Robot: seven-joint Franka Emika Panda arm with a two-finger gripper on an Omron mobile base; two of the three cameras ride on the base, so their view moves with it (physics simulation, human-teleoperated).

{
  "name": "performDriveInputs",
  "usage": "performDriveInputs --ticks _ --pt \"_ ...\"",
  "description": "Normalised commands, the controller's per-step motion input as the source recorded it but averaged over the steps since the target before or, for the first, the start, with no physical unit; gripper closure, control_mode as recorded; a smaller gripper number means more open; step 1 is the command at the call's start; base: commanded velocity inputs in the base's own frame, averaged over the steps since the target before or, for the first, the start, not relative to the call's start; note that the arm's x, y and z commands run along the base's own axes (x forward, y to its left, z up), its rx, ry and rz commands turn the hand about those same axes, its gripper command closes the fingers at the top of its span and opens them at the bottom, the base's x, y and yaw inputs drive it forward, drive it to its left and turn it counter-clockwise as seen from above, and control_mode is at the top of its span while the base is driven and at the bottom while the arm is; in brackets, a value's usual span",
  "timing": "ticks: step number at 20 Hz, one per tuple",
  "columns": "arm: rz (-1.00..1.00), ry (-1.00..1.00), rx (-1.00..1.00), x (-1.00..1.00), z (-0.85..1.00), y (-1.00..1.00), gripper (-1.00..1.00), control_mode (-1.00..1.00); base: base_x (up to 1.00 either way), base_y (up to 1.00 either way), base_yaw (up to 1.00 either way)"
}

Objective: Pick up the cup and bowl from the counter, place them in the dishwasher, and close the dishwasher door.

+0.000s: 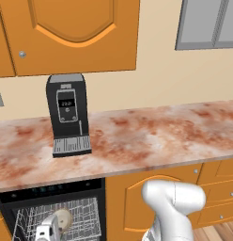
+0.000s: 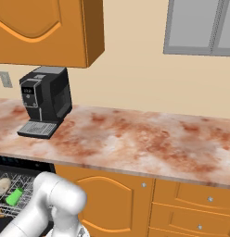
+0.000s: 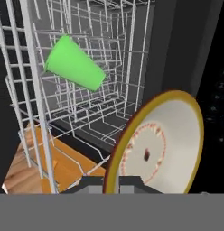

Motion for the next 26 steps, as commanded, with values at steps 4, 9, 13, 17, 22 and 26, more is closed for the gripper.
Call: performDriveInputs --ticks 4,9,13,17,22,26 --pt "0.00 0.00 0.01 0.15 -0.61 -0.08 1.00 -1.00 0.00 0.00 0.00" --pt "0.00 0.00 0.00 0.41 -0.51 0.00 1.00 -1.00 0.00 0.00 0.00" --pt "0.00 0.00 0.00 0.47 -0.35 0.00 1.00 -1.00 0.00 0.00 0.00" --pt "0.00 0.01 0.00 0.45 -0.54 0.00 1.00 -1.00 0.00 0.00 0.00" --pt "0.00 0.00 0.00 0.22 -0.78 0.00 1.00 -1.00 0.00 0.00 0.00" --pt "0.00 0.02 0.06 0.25 -0.68 0.00 1.00 -1.00 0.00 0.00 0.00"
